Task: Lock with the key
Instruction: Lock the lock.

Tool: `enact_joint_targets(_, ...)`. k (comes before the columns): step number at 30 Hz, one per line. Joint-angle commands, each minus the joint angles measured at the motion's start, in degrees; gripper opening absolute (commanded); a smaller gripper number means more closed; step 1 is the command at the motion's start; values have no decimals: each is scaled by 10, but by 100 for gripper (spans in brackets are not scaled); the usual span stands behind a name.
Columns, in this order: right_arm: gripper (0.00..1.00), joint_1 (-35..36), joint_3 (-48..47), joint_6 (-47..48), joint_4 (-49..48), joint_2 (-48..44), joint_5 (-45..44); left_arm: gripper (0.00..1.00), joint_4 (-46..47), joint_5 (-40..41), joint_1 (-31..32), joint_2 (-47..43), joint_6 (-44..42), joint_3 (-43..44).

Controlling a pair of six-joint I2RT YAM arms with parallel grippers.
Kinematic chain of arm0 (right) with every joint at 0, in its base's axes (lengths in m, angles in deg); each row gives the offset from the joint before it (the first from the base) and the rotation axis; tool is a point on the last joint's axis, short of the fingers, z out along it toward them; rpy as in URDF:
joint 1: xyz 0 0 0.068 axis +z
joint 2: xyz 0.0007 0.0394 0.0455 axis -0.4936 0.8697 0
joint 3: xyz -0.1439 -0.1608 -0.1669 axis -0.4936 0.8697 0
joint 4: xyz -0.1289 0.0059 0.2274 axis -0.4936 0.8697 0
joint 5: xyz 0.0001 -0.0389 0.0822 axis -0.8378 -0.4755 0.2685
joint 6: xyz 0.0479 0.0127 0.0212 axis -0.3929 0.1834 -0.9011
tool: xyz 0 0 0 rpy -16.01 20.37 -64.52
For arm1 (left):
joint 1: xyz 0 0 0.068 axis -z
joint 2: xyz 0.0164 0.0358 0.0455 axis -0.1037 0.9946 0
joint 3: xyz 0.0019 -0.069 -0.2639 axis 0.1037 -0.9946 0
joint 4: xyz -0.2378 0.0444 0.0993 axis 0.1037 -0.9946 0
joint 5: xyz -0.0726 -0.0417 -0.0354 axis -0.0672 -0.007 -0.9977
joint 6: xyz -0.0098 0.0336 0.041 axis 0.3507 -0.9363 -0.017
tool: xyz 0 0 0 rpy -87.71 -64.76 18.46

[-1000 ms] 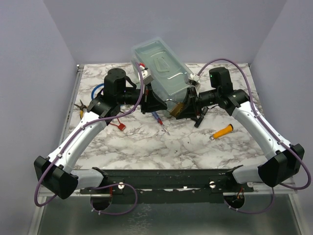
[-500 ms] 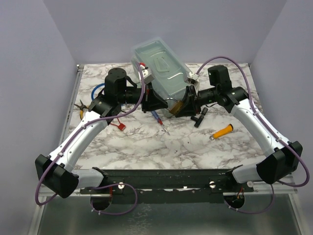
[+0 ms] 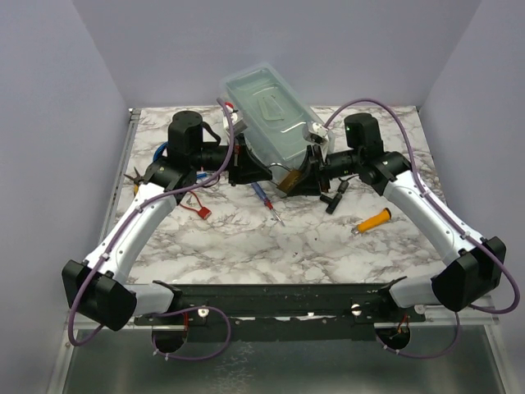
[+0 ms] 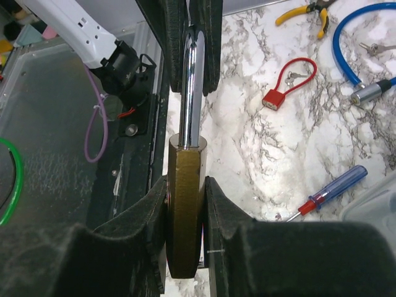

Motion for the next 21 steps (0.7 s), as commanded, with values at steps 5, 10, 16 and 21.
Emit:
enact_joint_targets(5, 0, -1, -18, -35, -108, 7, 94, 44, -33, -36, -28, -7, 13, -3)
enact_joint_targets(10, 0, 0, -20, -28, -99, 14, 103, 60, -33, -14, -26, 3, 10, 6)
enact_joint_targets(16, 0, 2, -17, -7, -76, 15, 103, 70, -35, -33, -20, 13, 5, 14)
enact_joint_targets(21, 0, 8, -19, 4, -68, 20, 102, 70, -36, -30, -2, 18, 2, 18)
